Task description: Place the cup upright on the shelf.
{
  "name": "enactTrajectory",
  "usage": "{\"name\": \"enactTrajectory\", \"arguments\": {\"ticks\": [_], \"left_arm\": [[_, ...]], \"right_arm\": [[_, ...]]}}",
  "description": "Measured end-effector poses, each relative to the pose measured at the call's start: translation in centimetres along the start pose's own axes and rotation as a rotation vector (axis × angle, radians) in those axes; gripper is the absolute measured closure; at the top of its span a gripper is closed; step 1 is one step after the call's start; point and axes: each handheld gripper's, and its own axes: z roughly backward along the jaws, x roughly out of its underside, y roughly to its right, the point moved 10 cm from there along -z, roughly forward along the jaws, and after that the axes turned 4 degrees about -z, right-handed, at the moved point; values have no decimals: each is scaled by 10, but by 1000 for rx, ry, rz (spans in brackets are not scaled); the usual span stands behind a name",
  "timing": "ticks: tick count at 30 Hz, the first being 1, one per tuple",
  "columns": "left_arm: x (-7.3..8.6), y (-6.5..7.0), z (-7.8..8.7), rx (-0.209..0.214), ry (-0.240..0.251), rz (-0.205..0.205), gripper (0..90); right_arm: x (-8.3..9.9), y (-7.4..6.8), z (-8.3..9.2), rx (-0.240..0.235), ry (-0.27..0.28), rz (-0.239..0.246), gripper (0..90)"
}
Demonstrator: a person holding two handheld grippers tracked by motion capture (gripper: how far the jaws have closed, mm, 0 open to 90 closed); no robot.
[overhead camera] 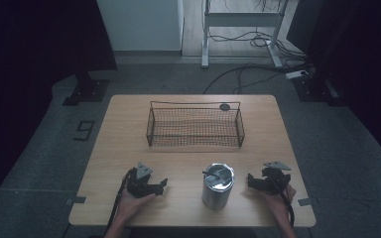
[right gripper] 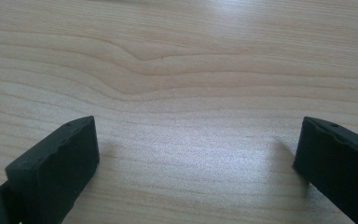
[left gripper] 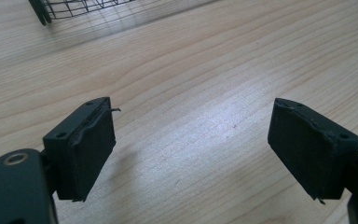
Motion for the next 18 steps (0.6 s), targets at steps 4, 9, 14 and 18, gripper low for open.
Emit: {"name": "enactTrajectory", "arguments": {"ticks": [4, 9, 14, 18], "left_arm": [[0, 0, 0, 3, 0, 3, 152], [1, 0, 1, 5, -1, 2, 152], [0, -2, 4, 3, 5, 1, 152], [0, -4, 5, 2, 9, 8, 152]], "right_arm": [[0, 0, 1, -10, 2, 5, 0], [0, 2, 3, -13, 9, -3, 24], [-2, 1, 8, -33, 34, -7, 40], [-6, 0, 13, -63, 62, -25, 52]]}}
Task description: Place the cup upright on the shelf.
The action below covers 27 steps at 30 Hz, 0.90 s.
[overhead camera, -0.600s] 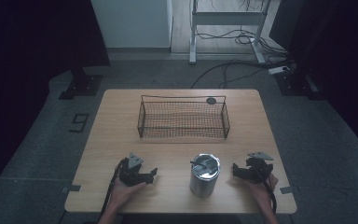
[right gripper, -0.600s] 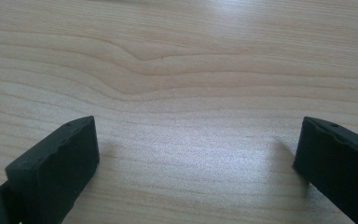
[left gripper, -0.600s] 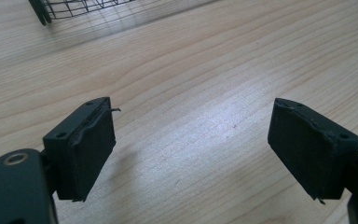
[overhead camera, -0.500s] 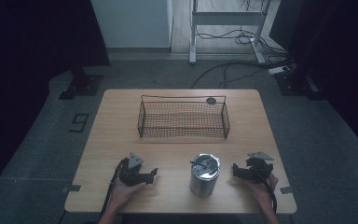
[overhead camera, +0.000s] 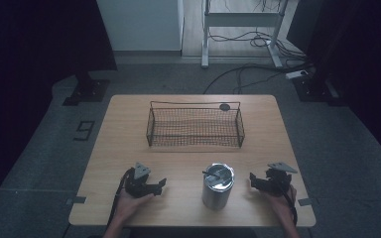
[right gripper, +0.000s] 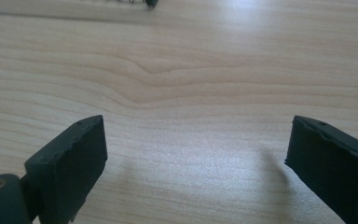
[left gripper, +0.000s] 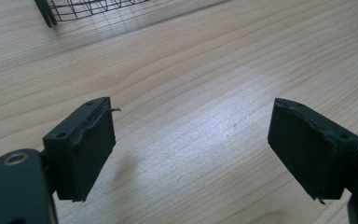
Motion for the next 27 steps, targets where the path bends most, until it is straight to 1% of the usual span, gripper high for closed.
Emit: {"name": "enactTrajectory", "arguments": {"ticks": [2, 10, 12, 14, 16, 17, 18, 19, 21, 22, 24, 27], "left_arm": [[0, -1, 0, 1, 1, 6, 152], [0, -2, 1, -1, 2, 8, 154], [0, -2, 1, 0, 0, 6, 153], [0, -2, 0, -1, 0, 6, 153], [1, -1, 0, 0, -2, 4, 154], [1, -1, -1, 1, -3, 5, 154], [1, -1, -1, 1, -6, 3, 154], [1, -1, -1, 2, -9, 1, 153], [2, -1, -1, 1, -8, 3, 153], [2, -1, -1, 1, -8, 2, 153], [1, -1, -1, 2, -7, 2, 153], [1, -1, 0, 1, -5, 3, 153]], "right_arm": [[-2, -1, 4, -13, 17, 0, 58], [-8, -6, 15, -39, 58, 6, 90], [-12, -10, 21, -59, 79, 4, 95], [-13, -11, 22, -63, 82, 3, 96], [-15, -14, 27, -71, 92, 6, 98], [-17, -18, 32, -83, 102, 10, 100], [-17, -18, 32, -83, 102, 10, 100], [-20, -21, 37, -97, 116, 11, 103], [-21, -22, 39, -98, 117, 10, 104], [-23, -27, 44, -115, 128, 12, 105], [-24, -28, 45, -120, 132, 12, 105], [-29, -36, 56, -144, 153, 20, 105]]}}
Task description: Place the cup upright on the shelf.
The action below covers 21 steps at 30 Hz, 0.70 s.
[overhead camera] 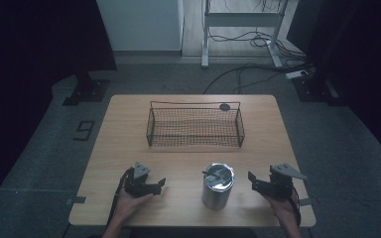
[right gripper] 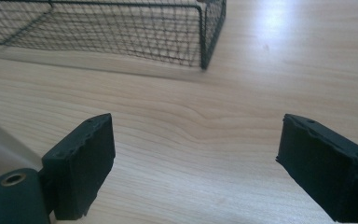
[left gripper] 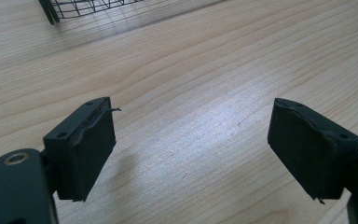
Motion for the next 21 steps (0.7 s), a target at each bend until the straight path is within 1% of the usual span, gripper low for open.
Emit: {"name": "enactTrajectory", "arguments": {"ticks": [3, 6, 7, 8, 9, 12, 13, 14, 21], "left_arm": [[0, 0, 0, -1, 1, 1, 153], [0, -1, 1, -1, 0, 2, 153], [-1, -1, 1, -2, 1, 3, 154], [-1, -1, 1, -2, 1, 3, 154], [-1, -1, 1, -2, 2, 4, 153], [-1, -1, 1, -3, 2, 4, 154], [-1, -1, 1, -2, 3, 4, 153], [-1, -1, 1, -3, 2, 4, 153], [-1, 1, 0, 2, -2, -1, 153]], "right_arm": [[-3, -4, 4, -9, 8, 7, 105], [-9, -11, 12, -33, 31, 15, 107], [-12, -16, 16, -49, 42, 18, 108], [-12, -16, 16, -49, 42, 18, 108], [-16, -22, 22, -66, 55, 26, 109], [-19, -28, 27, -83, 65, 27, 110], [-22, -34, 32, -101, 76, 35, 111], [-24, -37, 35, -110, 82, 42, 111], [-30, -57, 48, -175, 100, 60, 112]]}}
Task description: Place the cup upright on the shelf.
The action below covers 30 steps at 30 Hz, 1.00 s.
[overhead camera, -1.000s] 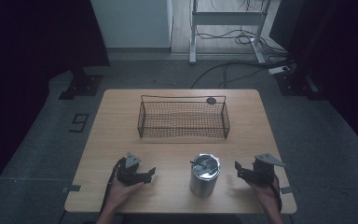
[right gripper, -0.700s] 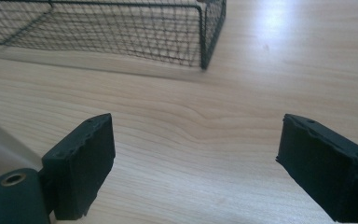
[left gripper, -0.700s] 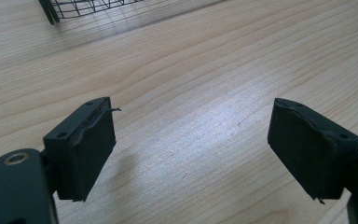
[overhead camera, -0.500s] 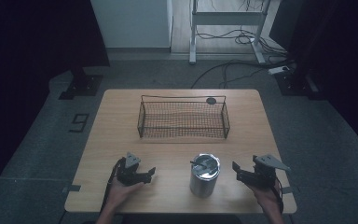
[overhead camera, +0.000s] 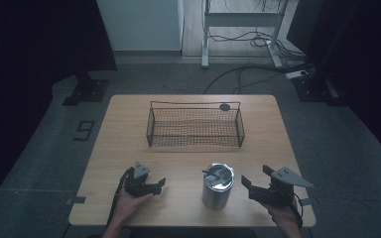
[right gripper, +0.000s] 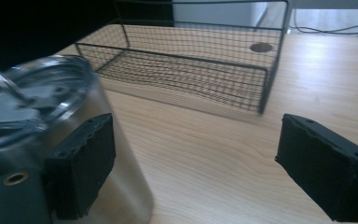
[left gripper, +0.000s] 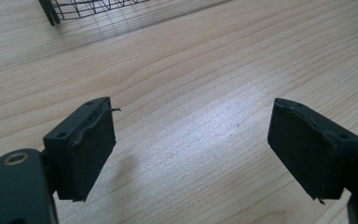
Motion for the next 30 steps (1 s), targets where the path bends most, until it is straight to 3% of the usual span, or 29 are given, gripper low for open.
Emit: {"name": "enactTrajectory", "arguments": {"ticks": [16, 30], "left_arm": [[0, 1, 0, 4, -1, 1, 153], [0, 1, -1, 3, -6, 3, 153]], "right_arm": [[-7, -46, 12, -156, 6, 48, 60], [0, -65, -5, -190, -26, 88, 11]]}}
